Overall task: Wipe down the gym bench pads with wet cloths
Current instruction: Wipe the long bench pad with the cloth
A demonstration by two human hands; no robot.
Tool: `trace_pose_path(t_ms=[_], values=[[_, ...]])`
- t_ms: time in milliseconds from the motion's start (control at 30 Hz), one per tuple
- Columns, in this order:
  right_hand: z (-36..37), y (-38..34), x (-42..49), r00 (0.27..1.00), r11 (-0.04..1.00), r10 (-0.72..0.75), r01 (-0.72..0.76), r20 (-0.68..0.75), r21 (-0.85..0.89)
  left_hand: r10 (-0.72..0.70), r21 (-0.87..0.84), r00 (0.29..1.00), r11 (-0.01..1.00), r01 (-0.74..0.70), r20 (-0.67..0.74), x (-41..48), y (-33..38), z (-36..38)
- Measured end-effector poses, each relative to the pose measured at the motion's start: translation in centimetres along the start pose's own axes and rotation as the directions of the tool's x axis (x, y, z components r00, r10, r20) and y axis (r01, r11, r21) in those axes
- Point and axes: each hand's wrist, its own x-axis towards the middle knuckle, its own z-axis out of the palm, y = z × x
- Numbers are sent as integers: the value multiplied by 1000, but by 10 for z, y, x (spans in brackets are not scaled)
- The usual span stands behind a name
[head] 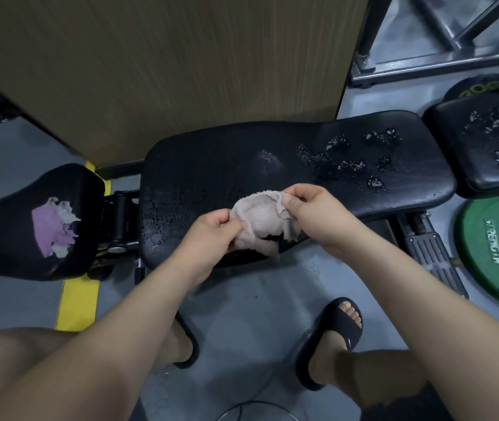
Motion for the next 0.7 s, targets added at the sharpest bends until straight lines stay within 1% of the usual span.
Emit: trace_pose_path(t_ms=[67,100,200,233,267,367,400,433,467,567,633,700], values=[[-3,2,2,998,998,17,-13,-66,63,14,-51,999,999,-12,31,-4,4,-2],[-4,2,3,995,998,21,-15,-96,55,21,-80,998,997,-16,52,-6,5,-1],[-4,2,2,980,990,-62,37,-187,-137,37,-168,993,986,-18,115,-10,14,1],[-4,0,0,978,986,-83,52,-190,-160,43,-195,989,981,-14,144,-10,17,1],[-3,-3,-3,984,985,-94,70,-149,-158,47,-222,984,975,-8,170,-11,21,2],[6,-4,-11,987,982,-145,152,72,-114,56,-288,975,958,8,215,-13,29,0],[9,-4,-12,984,979,-146,159,105,-125,47,-282,976,959,15,212,-13,30,-1],[10,-3,-13,985,978,-132,147,110,-145,27,-249,981,968,21,190,-12,29,-3],[11,-1,-12,989,978,-116,129,91,-165,5,-188,990,982,21,139,-9,26,-4],[13,5,-9,998,974,-60,65,30,-216,-8,10,995,1000,9,-99,2,11,-12],[17,8,-9,998,978,-32,44,59,-204,-17,83,988,996,30,-152,6,2,-17],[22,9,-7,996,989,-7,19,85,-144,-18,83,988,996,31,-152,11,-5,-21]])
